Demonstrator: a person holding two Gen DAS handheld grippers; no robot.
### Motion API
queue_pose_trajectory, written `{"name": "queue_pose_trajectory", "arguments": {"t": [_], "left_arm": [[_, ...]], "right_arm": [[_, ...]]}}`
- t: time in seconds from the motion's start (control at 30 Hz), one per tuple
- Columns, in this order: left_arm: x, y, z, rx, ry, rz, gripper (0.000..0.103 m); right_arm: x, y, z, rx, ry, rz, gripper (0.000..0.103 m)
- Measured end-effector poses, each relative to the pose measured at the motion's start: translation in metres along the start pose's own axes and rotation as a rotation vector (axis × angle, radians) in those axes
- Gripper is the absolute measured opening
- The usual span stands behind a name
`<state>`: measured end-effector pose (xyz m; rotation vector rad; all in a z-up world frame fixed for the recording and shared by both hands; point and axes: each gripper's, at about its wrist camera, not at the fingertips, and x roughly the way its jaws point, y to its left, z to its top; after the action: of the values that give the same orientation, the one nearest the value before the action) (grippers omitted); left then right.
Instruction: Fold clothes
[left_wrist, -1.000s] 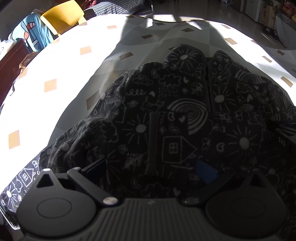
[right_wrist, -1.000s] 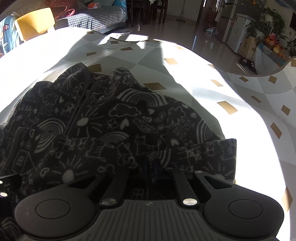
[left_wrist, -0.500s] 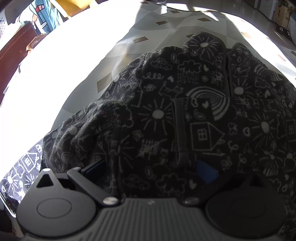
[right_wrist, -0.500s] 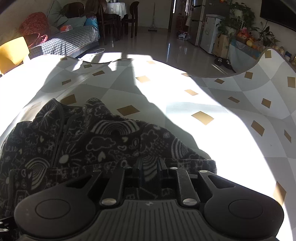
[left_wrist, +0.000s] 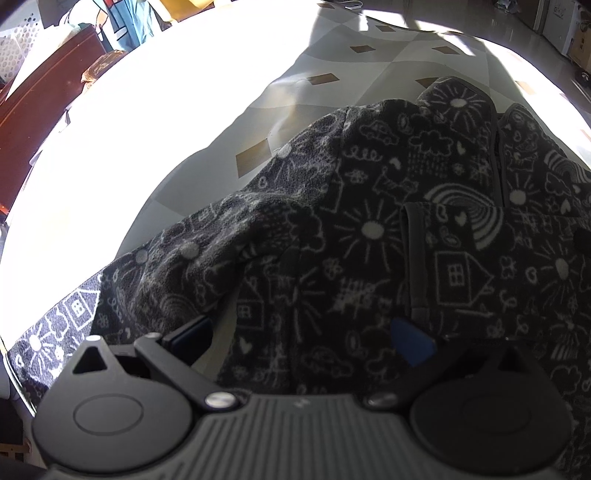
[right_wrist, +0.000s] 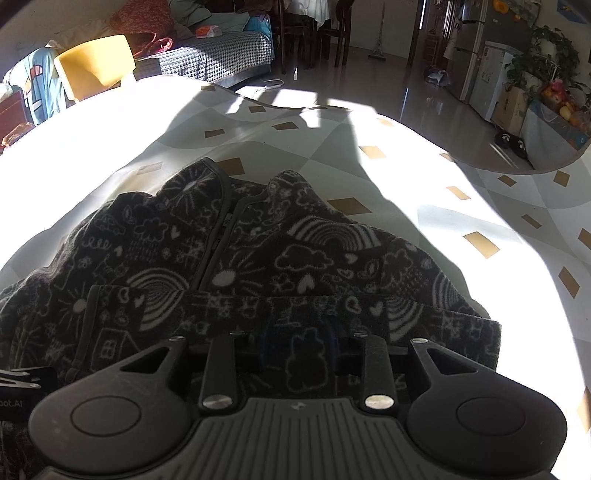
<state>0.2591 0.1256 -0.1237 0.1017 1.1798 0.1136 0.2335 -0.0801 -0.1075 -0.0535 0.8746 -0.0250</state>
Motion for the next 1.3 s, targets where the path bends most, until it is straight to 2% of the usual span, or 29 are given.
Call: {"name": "queue_pose_trajectory", "arguments": {"t": [0.27,0.43,0.77,0.9,1.3], "left_arm": [[0.007,0.029,-0.005,-0.067,0.02,0.001,0.103],[0.007,0.046,-0.012,-0.109,0.005,0.023,0.103],[0.013,0.075,-0.033,-0.191,-0.007,0.038,0.103],[0.017,0.089,-0.04,-0.224,-0.013,0.08,0.103],[0.035,0.168,-0.062,-0.441,0.039,0.326,0.103]], "right_arm": [[0.0,0.016,-0.002,-0.022,0.053,0.007,0.031],[0.0,0.027,-0.004,-0.037,0.086,0.011,0.031],[-0.013,0.066,-0.007,-0.133,0.1,0.051,0.033],[-0.016,0.073,-0.008,-0.151,0.105,0.054,0.035],[-0.016,0.077,-0.012,-0.172,0.132,0.014,0.035]]}}
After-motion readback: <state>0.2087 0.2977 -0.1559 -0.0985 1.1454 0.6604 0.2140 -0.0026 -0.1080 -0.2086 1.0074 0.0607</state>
